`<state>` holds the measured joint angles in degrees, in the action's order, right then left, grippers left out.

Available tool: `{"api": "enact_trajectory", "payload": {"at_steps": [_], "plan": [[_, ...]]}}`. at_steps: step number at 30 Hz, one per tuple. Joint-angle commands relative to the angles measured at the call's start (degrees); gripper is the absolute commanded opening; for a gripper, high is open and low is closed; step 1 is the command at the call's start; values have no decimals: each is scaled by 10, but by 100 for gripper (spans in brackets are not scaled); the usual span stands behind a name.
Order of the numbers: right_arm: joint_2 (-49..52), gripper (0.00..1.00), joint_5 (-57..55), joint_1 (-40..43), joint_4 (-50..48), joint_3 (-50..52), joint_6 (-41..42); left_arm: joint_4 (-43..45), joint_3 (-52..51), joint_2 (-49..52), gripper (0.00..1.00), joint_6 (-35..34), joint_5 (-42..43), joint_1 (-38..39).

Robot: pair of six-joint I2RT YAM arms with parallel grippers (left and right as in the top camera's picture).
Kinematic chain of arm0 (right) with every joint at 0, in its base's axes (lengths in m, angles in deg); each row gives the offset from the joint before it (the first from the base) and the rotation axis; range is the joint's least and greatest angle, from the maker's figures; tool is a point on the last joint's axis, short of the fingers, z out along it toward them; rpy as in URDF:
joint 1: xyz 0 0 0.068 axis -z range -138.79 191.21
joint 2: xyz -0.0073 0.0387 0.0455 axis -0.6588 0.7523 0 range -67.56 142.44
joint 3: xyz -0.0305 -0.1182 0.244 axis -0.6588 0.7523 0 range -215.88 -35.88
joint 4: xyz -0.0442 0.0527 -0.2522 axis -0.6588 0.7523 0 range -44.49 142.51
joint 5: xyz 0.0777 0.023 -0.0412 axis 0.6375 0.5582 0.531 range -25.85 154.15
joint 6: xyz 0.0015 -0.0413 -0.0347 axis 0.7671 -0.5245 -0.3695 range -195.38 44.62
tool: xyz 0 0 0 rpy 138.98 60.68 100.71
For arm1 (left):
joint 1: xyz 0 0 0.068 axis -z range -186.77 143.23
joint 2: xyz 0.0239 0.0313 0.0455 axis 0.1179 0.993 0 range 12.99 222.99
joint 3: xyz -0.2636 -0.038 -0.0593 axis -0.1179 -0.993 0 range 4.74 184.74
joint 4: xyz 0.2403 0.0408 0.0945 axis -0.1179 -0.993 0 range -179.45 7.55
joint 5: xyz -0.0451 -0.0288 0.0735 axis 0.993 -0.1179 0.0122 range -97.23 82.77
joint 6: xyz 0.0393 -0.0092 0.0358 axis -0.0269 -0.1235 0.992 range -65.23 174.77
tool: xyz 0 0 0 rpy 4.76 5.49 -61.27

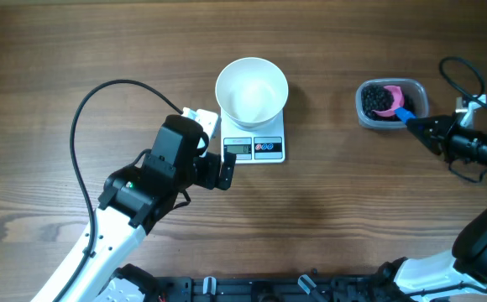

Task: Scoop item into bowl and weigh 150g on scale
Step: 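Lift the filled scoop out of the tub with the right gripper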

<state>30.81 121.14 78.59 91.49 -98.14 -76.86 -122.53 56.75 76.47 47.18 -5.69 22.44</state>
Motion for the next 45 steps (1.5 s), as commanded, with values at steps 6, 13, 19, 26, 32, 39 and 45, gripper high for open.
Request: {"api": "enact_trajectory", "payload": {"at_steps": [6, 13, 19, 26, 32, 39, 45], "plan": [[9, 4, 30, 29, 6, 5, 2, 0, 2, 1, 100, 12, -3, 3], [9, 4, 92, 32, 10, 5, 2, 0, 2, 1, 100, 12, -3, 3], [9, 4, 103, 32, 13, 5, 17, 0, 2, 1, 100, 12, -3, 3], [9, 4, 172, 32, 7, 5, 17, 0, 2, 1, 100, 12, -3, 3], [9, 4, 222, 31, 7, 5, 17, 0, 2, 1, 100, 12, -3, 3], [9, 4, 272, 27, 15, 5, 17, 0, 2, 1, 100, 12, -3, 3], [9, 4, 281, 0, 16, 5, 17, 0, 2, 1, 100, 12, -3, 3]]}}
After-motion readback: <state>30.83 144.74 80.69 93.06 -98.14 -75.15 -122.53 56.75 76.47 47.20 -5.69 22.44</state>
